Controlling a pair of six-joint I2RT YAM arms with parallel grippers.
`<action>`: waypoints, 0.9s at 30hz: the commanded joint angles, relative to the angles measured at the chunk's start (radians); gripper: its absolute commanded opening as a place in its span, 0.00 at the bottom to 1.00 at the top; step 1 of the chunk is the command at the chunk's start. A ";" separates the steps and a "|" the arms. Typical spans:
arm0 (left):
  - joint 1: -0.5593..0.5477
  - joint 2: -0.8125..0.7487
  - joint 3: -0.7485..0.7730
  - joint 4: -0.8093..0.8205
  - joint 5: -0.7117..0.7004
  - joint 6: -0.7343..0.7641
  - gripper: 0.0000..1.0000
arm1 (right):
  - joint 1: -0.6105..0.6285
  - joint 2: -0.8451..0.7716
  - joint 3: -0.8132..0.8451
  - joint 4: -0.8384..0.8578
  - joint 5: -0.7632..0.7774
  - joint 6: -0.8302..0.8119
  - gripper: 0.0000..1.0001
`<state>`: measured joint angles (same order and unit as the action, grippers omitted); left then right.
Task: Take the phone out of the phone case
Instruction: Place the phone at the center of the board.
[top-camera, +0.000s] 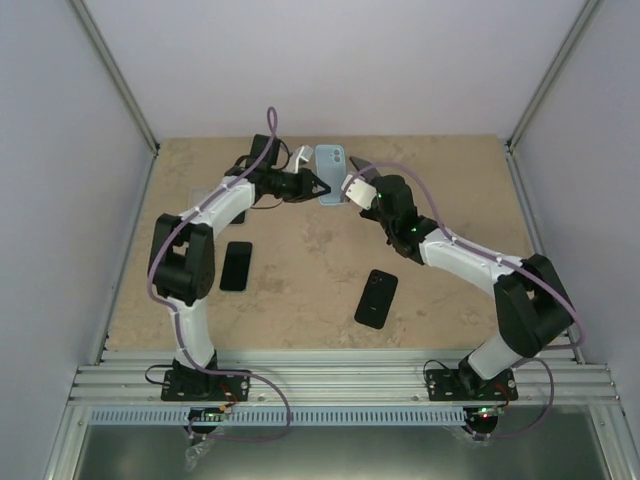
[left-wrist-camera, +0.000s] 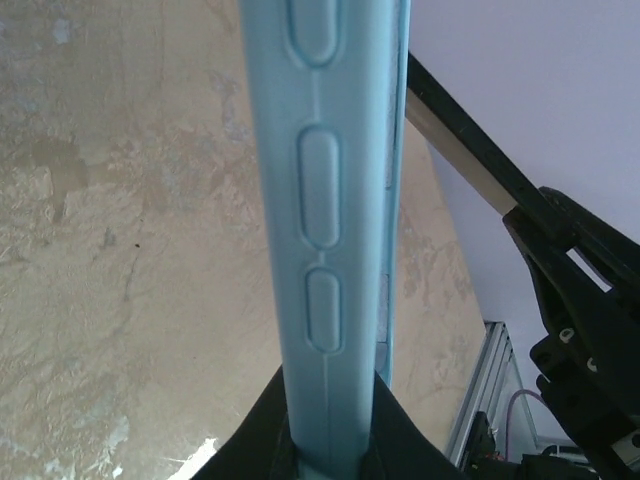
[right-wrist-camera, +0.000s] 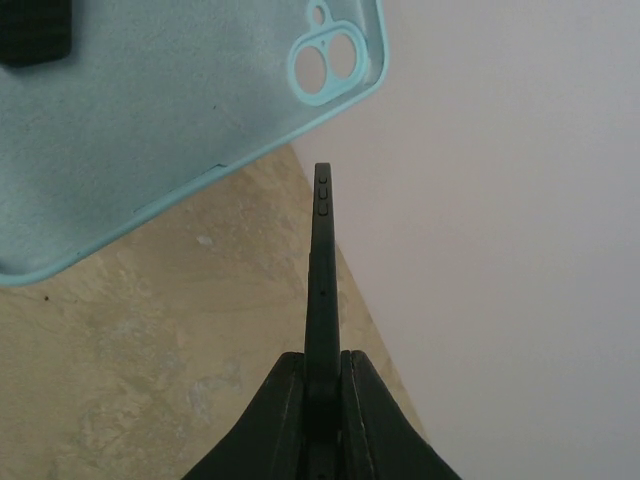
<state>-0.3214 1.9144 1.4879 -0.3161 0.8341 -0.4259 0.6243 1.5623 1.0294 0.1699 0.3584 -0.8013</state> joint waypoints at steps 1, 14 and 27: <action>0.004 0.081 0.081 -0.056 0.070 0.051 0.00 | -0.023 0.040 -0.031 0.234 0.015 -0.036 0.00; 0.004 0.297 0.226 -0.063 0.100 0.048 0.00 | -0.052 0.239 -0.069 0.471 0.027 -0.062 0.00; 0.004 0.475 0.380 -0.060 0.086 0.025 0.00 | -0.054 0.386 -0.140 0.669 0.061 -0.154 0.01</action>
<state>-0.3214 2.3528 1.8164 -0.3897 0.9016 -0.3916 0.5770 1.9270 0.9035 0.6685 0.3878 -0.9276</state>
